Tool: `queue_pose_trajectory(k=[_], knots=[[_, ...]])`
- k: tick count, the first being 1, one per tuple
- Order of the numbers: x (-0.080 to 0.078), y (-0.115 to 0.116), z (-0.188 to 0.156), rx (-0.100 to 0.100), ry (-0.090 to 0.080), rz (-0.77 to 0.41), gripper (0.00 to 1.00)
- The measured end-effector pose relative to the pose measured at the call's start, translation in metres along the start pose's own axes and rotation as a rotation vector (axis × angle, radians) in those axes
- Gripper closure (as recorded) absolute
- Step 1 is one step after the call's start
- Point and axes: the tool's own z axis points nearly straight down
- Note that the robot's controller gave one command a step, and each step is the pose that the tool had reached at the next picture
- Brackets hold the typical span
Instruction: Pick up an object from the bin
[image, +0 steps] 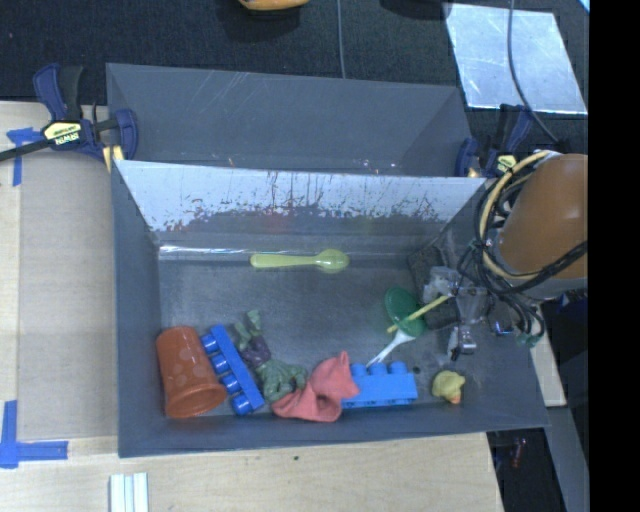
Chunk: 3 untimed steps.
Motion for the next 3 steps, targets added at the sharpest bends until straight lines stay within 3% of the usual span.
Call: queue_pose_trajectory(k=[1,2,3], knots=[[-0.002,0.000,-0.004,0.001,-0.008,-0.003,0.00],[0.023,0.067,0.054,0.003,-0.008,-0.189,0.00],[-0.029,-0.021,0.009,0.005,-0.013,-0.232,0.00]])
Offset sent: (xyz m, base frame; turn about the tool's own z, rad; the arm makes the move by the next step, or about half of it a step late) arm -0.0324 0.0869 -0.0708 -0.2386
